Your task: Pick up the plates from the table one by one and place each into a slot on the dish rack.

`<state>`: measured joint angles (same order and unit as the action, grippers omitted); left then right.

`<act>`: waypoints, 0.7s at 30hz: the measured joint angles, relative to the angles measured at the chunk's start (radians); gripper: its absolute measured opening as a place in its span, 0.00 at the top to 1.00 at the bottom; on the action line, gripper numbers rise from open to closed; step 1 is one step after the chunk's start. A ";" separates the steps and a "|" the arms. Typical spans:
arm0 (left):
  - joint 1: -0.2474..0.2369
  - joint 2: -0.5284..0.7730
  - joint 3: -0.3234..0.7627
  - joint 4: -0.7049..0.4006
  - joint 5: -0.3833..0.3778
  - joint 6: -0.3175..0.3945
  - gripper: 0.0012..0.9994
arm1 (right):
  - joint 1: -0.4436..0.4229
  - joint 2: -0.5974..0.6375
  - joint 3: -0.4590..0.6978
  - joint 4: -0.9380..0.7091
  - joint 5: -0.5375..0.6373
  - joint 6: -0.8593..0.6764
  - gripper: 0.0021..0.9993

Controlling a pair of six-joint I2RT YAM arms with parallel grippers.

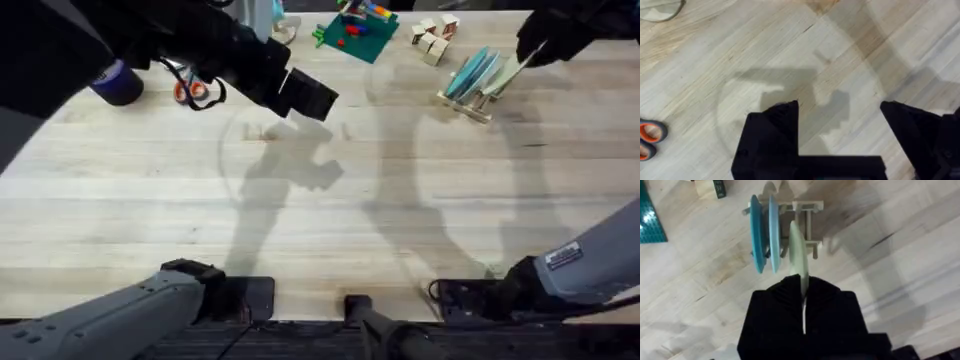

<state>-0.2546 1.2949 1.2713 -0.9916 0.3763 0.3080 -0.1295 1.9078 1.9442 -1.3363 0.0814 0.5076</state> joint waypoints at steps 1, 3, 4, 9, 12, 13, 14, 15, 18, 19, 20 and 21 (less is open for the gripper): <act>0.000 0.000 0.000 0.000 0.000 0.000 0.00 | 0.000 0.005 0.000 0.007 0.000 -0.004 0.97; 0.000 0.000 0.000 0.000 0.000 -0.001 0.00 | 0.000 0.013 0.000 0.019 0.000 -0.007 0.97; 0.000 0.000 0.000 0.000 0.000 -0.001 0.00 | 0.000 0.017 0.000 0.022 0.000 -0.008 0.97; 0.000 0.000 0.000 0.000 0.000 -0.001 0.00 | 0.000 0.039 0.000 0.036 0.000 -0.010 0.97; 0.000 0.000 0.000 0.000 0.000 0.000 0.00 | 0.000 0.048 0.000 0.053 0.000 -0.011 0.97; 0.000 0.000 0.000 0.000 0.000 -0.001 0.00 | 0.000 0.050 0.000 0.055 0.000 -0.011 0.97; 0.000 0.000 0.000 0.000 0.000 -0.001 0.01 | 0.000 0.053 0.000 0.056 0.000 -0.011 0.97; 0.000 0.000 0.000 0.000 0.000 -0.001 0.00 | 0.000 0.056 0.000 0.057 0.000 -0.011 0.97; 0.000 0.000 0.000 0.000 0.000 -0.001 0.00 | 0.000 0.068 0.000 0.057 0.000 -0.011 0.97; 0.000 0.000 0.000 0.000 0.000 -0.001 0.01 | 0.000 0.072 0.000 0.057 0.000 -0.011 0.97; 0.000 0.000 0.000 0.000 0.000 -0.001 0.01 | 0.000 0.077 0.000 0.057 0.000 -0.011 0.97; 0.000 0.000 0.000 0.000 0.000 -0.001 0.01 | 0.000 0.082 0.000 0.057 0.000 -0.011 0.97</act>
<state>-0.2546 1.2949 1.2713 -0.9920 0.3763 0.3069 -0.1295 1.9895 1.9442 -1.2793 0.0813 0.4961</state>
